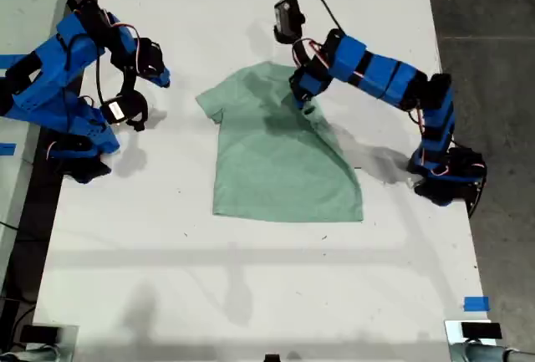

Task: Fold tshirt

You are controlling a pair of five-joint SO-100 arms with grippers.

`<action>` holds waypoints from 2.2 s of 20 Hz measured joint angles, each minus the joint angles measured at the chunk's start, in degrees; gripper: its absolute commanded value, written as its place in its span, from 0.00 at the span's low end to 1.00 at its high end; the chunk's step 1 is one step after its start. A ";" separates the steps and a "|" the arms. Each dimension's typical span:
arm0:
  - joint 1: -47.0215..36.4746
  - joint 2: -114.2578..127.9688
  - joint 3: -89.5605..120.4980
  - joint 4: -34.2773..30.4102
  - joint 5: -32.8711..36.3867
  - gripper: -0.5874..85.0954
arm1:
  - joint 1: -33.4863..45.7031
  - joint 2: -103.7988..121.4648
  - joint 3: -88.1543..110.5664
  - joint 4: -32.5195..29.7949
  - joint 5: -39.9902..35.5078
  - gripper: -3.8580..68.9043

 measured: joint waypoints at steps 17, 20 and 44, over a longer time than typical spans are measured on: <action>0.35 1.41 2.37 0.97 -1.23 0.01 | 4.75 34.10 14.41 11.51 -0.53 0.40; 0.35 -3.16 -4.13 2.81 0.00 0.02 | 4.22 42.80 24.52 11.51 0.09 0.39; -6.06 -55.11 -15.21 -17.93 8.09 0.12 | 1.67 67.15 47.29 8.61 4.13 0.36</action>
